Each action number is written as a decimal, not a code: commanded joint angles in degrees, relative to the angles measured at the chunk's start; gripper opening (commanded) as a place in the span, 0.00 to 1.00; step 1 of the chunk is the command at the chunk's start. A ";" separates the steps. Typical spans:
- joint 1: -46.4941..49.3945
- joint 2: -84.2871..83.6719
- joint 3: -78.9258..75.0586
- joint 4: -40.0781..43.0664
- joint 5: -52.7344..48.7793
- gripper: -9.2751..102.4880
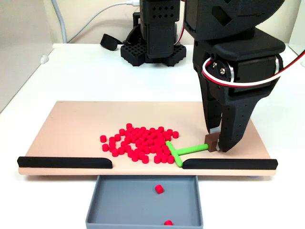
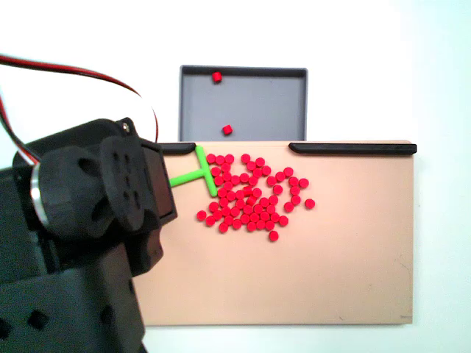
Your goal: Push granules from left to the grey container
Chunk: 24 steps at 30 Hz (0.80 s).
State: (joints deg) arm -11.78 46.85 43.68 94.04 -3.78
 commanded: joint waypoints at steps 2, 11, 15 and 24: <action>0.79 0.53 -0.70 -0.18 -0.53 0.08; 0.97 0.53 -0.70 -0.18 -1.41 0.08; 1.05 0.53 -0.70 -0.18 -2.02 0.08; 1.41 0.53 -0.70 -0.18 -2.72 0.08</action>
State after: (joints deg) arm -11.07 46.85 43.68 94.04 -5.80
